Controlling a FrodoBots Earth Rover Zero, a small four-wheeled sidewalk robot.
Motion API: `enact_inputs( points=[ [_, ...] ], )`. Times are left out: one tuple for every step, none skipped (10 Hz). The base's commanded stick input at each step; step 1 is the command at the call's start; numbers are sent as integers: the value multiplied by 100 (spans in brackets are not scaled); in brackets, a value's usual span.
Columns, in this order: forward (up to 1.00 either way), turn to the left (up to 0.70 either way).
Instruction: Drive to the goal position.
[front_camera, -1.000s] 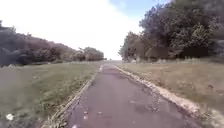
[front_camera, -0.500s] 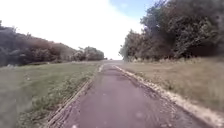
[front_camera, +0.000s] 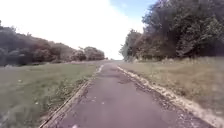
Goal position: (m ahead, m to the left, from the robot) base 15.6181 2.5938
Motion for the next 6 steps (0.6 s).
enact_inputs(
  points=[
    [85, 0],
    [85, 0],
    [85, 0],
    [85, 0],
    [85, 0],
    [85, 0]
  ],
)
